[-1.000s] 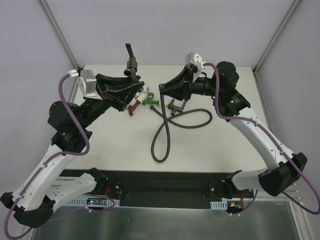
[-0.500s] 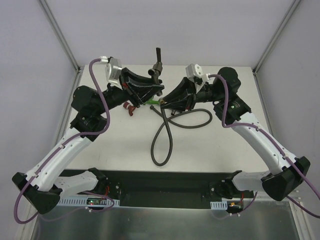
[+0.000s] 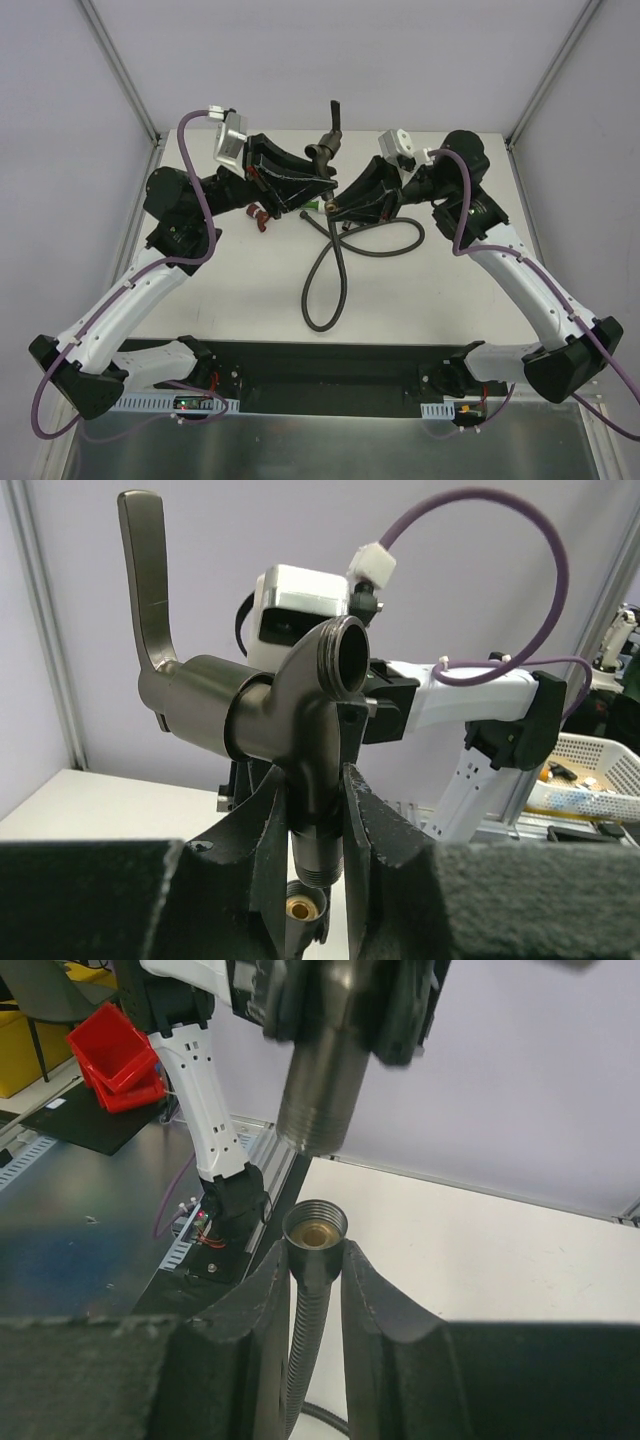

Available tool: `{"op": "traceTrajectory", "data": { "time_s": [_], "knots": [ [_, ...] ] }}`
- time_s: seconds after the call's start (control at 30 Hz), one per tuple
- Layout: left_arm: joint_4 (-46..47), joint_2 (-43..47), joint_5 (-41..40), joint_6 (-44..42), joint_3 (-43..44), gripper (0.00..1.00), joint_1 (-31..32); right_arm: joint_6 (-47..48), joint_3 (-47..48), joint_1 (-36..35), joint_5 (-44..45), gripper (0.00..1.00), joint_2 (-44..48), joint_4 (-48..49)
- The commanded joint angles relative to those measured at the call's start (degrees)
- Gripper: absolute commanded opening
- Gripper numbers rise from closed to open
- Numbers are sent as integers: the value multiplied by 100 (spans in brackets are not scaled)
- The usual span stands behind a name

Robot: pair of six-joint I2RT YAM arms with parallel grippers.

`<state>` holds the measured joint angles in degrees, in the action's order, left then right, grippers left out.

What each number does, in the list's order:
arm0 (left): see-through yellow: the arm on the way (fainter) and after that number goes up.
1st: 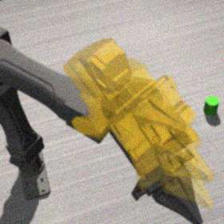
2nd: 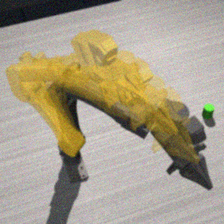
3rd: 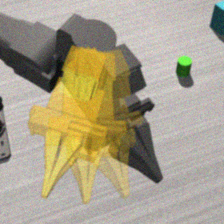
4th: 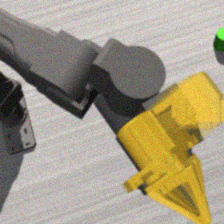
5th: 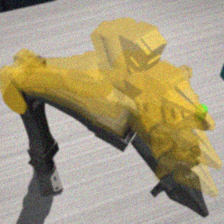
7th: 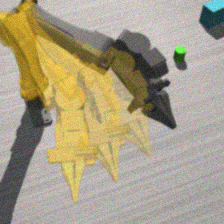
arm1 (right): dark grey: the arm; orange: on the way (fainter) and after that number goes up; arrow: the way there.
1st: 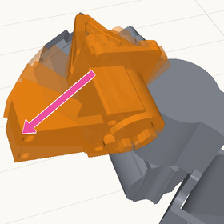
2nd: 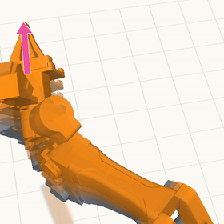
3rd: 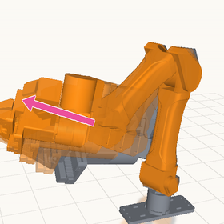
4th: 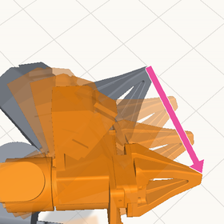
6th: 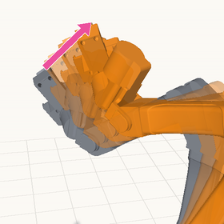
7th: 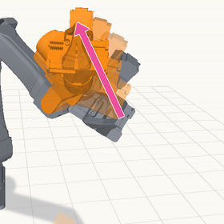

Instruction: Install the water faucets

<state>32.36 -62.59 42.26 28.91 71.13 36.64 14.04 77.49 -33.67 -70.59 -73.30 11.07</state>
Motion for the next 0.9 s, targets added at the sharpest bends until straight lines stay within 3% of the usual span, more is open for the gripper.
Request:
{"op": "traceTrajectory", "data": {
  "time_s": [0.0,0.63,0.87],
  "knots": [
    [499,-78,256,80,269,0,132,178,389,36,-482,2,298,211],
    [376,-122,335,-122,313,0,379,178,547,97,-430,1,307,-35],
    [-10,-122,265,-622,384,0,493,169,618,124,-245,2,307,-167]
  ]
}}
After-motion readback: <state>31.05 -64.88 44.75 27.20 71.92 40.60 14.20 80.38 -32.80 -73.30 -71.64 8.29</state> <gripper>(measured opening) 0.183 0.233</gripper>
